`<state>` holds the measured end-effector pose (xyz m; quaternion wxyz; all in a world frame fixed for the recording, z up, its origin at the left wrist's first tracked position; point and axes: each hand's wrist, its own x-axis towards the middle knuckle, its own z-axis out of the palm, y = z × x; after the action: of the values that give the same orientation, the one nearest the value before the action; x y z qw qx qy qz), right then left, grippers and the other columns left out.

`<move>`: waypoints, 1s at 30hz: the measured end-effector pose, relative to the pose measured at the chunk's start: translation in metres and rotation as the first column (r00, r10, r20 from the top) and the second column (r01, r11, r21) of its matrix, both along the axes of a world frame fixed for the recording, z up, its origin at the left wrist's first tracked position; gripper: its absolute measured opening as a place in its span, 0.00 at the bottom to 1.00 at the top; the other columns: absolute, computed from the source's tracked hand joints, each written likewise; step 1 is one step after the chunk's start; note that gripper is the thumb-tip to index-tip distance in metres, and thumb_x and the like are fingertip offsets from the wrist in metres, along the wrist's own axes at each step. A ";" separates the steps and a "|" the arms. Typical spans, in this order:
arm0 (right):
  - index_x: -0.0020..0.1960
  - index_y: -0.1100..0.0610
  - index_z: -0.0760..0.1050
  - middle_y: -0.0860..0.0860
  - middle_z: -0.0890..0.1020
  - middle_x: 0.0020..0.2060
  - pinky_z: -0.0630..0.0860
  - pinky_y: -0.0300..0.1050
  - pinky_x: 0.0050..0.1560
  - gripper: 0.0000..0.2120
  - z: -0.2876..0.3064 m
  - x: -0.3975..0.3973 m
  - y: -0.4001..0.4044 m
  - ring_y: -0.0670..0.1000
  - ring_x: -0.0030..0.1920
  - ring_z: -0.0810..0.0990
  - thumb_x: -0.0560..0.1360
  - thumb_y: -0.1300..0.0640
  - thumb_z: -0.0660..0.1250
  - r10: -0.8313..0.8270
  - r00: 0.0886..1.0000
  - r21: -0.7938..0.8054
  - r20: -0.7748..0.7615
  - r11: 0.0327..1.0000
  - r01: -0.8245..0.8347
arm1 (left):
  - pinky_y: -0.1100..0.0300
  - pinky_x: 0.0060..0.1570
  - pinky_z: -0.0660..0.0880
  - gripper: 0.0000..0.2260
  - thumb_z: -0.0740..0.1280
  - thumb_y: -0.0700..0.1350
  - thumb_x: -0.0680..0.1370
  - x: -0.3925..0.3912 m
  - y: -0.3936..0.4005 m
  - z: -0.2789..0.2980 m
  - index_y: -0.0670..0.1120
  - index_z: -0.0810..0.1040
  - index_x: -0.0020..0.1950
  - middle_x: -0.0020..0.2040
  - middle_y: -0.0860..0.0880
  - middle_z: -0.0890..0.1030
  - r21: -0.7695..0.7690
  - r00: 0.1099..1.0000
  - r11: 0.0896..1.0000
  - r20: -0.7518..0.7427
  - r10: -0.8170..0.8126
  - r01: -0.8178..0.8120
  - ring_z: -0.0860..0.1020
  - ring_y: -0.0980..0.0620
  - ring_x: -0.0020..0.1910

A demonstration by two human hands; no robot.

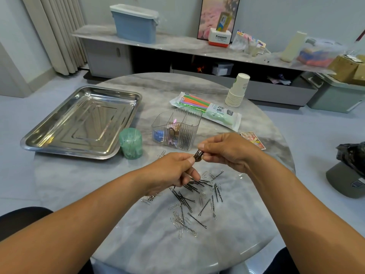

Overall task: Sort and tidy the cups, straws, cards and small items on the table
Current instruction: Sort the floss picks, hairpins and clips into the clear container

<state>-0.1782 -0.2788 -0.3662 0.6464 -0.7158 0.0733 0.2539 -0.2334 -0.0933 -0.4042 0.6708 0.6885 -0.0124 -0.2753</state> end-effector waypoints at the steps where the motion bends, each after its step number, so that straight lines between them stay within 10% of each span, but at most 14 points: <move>1: 0.46 0.65 0.82 0.56 0.85 0.35 0.81 0.36 0.34 0.05 0.001 0.000 -0.001 0.48 0.32 0.84 0.71 0.66 0.76 -0.004 1.000 -0.002 -0.012 1.000 0.004 | 0.67 0.29 0.67 0.12 0.57 0.46 0.87 -0.001 0.002 -0.001 0.47 0.77 0.65 0.40 0.49 0.84 0.058 0.999 0.998 0.047 -0.027 0.024 0.71 0.57 0.29; 10: 0.55 0.71 0.80 0.57 0.85 0.35 0.81 0.36 0.32 0.13 0.009 0.006 -0.017 0.48 0.31 0.84 0.72 0.67 0.75 -0.123 0.992 -0.050 0.000 0.991 0.123 | 0.67 0.30 0.68 0.18 0.59 0.46 0.86 -0.002 0.010 -0.010 0.45 0.70 0.76 0.36 0.51 0.80 0.302 0.987 0.950 0.111 -0.115 0.077 0.70 0.59 0.28; 16: 0.55 0.70 0.80 0.57 0.84 0.36 0.81 0.37 0.33 0.13 0.011 0.006 -0.019 0.48 0.31 0.83 0.72 0.67 0.75 -0.100 0.995 -0.077 0.016 0.992 0.101 | 0.63 0.28 0.73 0.29 0.60 0.61 0.82 0.006 0.012 0.001 0.42 0.64 0.74 0.45 0.42 0.85 -0.079 0.947 0.988 -0.304 0.106 -0.136 0.77 0.53 0.33; 20: 0.48 0.63 0.82 0.54 0.83 0.34 0.81 0.36 0.33 0.06 0.013 0.003 -0.016 0.45 0.32 0.82 0.72 0.64 0.76 0.034 0.998 -0.083 -0.055 0.996 -0.039 | 0.49 0.46 0.84 0.39 0.57 0.66 0.80 0.009 0.020 0.008 0.33 0.62 0.75 0.58 0.30 0.81 -0.339 0.851 0.905 -0.523 0.044 -0.256 0.84 0.36 0.54; 26: 0.48 0.62 0.84 0.53 0.82 0.30 0.77 0.34 0.28 0.06 -0.001 -0.011 0.013 0.45 0.29 0.79 0.73 0.61 0.76 0.268 0.952 -0.121 -0.146 0.950 -0.286 | 0.45 0.63 0.76 0.43 0.54 0.70 0.78 0.004 0.016 0.008 0.32 0.69 0.72 0.59 0.33 0.80 -0.502 0.847 0.852 -0.509 -0.151 -0.150 0.78 0.36 0.64; 30: 0.49 0.66 0.82 0.57 0.83 0.32 0.79 0.36 0.29 0.09 -0.006 -0.016 0.027 0.48 0.27 0.80 0.74 0.60 0.75 0.252 0.960 -0.116 -0.118 0.957 -0.266 | 0.53 0.55 0.82 0.37 0.56 0.68 0.79 0.004 0.014 0.006 0.35 0.74 0.66 0.48 0.40 0.81 -0.358 0.894 0.928 -0.443 -0.070 -0.105 0.82 0.44 0.51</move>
<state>-0.1943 -0.2521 -0.3726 0.5547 -0.7461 0.0280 0.3671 -0.2292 -0.0794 -0.3986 0.7761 0.4665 0.0969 -0.4130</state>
